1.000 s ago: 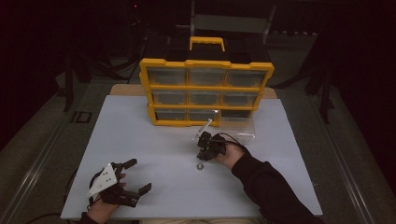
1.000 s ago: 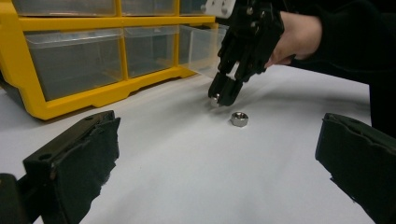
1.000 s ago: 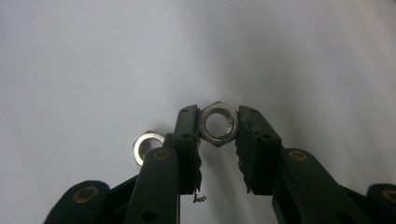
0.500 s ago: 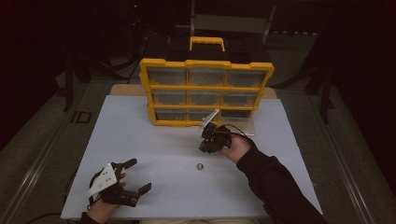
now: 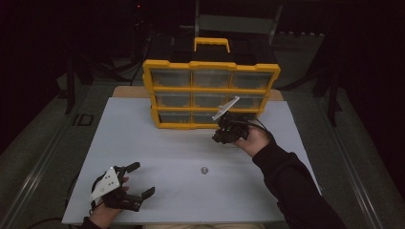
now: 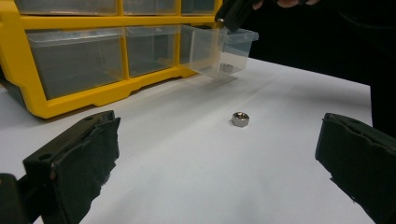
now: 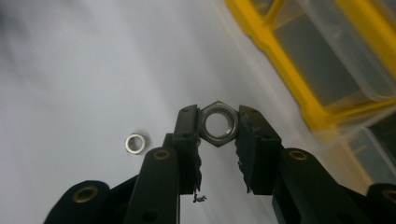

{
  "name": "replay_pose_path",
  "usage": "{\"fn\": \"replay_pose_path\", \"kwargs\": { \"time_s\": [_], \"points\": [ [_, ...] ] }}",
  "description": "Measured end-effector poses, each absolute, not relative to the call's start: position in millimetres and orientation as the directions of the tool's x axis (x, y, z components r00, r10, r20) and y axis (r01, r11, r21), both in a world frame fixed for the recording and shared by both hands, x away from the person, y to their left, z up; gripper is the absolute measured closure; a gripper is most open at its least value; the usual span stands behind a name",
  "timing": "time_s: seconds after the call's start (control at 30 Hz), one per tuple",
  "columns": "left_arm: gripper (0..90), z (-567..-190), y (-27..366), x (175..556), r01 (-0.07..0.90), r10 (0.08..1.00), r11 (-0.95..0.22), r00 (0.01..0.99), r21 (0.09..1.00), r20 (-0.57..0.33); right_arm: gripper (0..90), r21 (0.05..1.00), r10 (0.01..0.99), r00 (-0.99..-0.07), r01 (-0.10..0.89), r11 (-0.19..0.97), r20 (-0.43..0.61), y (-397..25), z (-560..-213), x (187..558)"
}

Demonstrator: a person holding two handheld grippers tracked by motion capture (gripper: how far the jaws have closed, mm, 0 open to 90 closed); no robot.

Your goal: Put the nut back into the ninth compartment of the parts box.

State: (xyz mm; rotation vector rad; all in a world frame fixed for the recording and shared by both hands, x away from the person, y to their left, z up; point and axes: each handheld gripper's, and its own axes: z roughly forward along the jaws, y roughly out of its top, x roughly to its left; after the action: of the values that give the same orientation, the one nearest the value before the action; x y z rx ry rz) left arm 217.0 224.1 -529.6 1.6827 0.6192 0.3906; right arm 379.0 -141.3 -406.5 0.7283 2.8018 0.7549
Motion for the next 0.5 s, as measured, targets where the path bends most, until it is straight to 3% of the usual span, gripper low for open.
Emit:
{"fn": "replay_pose_path", "kwargs": {
  "time_s": [0.5],
  "points": [
    [0.0,-529.5,223.9,216.9,0.183,0.596,-0.119,0.799,0.976,-0.077,70.4,0.516,0.562,-0.825,0.461,0.722,-0.049,-179.1,-390.0,385.3]
  ]
}}
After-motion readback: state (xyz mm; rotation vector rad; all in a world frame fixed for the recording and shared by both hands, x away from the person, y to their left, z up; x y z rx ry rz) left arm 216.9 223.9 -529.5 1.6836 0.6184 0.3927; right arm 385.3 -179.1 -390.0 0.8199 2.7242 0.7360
